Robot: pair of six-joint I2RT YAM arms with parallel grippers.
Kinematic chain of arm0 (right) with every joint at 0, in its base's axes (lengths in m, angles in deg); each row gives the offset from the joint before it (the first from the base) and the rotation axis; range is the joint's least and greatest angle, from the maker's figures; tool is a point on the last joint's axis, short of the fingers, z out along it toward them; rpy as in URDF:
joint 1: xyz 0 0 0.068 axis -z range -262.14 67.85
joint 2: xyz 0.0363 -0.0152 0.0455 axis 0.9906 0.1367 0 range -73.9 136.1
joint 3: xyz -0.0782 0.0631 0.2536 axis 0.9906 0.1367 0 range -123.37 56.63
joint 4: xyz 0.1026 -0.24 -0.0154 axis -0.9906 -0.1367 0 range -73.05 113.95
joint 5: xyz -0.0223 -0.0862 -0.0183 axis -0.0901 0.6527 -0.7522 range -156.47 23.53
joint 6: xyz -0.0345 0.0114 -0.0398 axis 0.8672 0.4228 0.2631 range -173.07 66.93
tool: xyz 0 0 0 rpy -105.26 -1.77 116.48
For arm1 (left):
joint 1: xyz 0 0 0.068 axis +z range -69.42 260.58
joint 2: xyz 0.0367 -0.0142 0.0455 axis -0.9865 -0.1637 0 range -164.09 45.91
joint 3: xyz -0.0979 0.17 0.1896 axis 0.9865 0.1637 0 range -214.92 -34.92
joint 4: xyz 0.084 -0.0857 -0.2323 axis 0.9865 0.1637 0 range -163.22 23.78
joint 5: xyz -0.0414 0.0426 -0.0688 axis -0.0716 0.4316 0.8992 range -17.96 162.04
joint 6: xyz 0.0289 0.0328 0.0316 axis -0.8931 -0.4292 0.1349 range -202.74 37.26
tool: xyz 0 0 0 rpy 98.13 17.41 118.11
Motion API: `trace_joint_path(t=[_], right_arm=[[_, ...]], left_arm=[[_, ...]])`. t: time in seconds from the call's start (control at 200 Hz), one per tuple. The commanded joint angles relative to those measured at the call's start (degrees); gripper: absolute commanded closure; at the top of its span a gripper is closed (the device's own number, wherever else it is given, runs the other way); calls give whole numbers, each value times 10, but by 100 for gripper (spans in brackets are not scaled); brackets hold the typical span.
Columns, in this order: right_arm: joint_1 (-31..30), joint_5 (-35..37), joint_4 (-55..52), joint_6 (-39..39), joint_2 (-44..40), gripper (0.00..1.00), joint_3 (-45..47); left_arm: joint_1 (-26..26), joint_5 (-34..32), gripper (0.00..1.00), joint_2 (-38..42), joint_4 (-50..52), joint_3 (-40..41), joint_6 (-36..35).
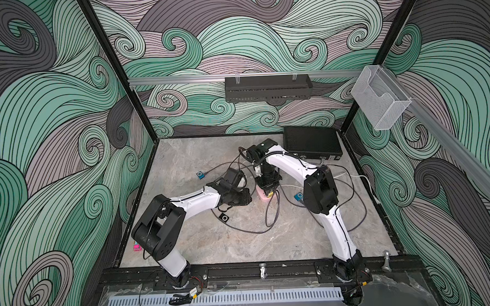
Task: Charge mp3
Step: Insert the plug into the socket.
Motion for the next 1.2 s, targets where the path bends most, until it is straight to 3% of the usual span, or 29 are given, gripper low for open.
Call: trace_joint_path(t=[0.0, 0.691, 0.846, 1.196], right_arm=[[2, 18, -30, -10, 56, 100, 25], [27, 63, -64, -31, 89, 100, -68], [23, 11, -63, -27, 109, 100, -78], [11, -17, -46, -27, 105, 100, -91]], left_arm=[[2, -14, 84, 0, 14, -22, 5], [0, -16, 85, -2, 20, -24, 19], [-2, -14, 85, -5, 21, -27, 20], [-3, -13, 86, -6, 20, -28, 20]])
